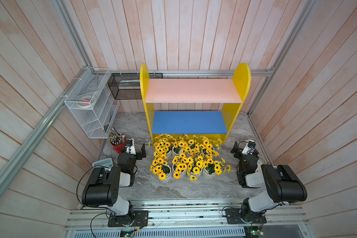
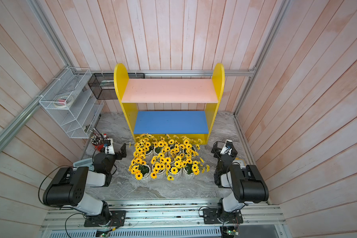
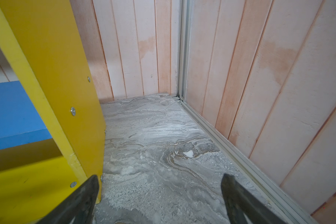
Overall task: Take the sunflower pots off the shelves
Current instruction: Reset both arms
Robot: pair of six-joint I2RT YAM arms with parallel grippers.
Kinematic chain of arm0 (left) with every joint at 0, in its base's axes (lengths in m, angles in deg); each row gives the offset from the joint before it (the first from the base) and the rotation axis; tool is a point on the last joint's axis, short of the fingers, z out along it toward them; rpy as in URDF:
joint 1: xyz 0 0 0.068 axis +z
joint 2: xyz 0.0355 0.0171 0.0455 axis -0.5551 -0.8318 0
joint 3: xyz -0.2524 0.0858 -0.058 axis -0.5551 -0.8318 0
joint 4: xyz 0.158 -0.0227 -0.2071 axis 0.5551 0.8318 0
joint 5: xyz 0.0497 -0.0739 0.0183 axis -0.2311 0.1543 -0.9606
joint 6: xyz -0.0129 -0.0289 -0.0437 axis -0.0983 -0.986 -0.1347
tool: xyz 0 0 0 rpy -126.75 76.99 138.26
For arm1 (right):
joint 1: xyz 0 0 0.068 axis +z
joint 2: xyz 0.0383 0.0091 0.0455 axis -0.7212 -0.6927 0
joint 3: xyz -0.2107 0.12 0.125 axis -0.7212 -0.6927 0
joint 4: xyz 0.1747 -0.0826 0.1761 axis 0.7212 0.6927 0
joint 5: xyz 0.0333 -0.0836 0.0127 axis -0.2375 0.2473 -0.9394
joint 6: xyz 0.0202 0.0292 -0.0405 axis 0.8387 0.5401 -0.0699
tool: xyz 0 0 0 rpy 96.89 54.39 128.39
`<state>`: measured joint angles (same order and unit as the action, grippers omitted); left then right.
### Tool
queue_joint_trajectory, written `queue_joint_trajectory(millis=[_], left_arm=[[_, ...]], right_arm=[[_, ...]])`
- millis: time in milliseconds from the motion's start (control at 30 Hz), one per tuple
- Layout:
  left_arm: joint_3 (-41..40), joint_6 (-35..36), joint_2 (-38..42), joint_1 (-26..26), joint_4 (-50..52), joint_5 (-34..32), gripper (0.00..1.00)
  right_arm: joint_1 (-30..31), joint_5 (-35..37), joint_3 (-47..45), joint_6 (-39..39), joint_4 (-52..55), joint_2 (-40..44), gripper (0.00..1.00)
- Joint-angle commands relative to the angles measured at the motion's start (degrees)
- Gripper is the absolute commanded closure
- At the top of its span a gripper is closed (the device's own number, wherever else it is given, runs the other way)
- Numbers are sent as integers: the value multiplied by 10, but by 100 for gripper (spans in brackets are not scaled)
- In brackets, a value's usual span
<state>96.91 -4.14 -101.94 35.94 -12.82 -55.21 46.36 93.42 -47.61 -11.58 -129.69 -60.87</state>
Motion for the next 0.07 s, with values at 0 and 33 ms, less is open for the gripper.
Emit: queue_joint_trajectory(millis=[0, 33], left_arm=[[9, 0, -4, 4, -8, 8, 0], [7, 0, -3, 3, -13, 6, 0]], right_arm=[[3, 7, -1, -8, -1, -7, 2], [3, 8, -1, -8, -2, -7, 2]])
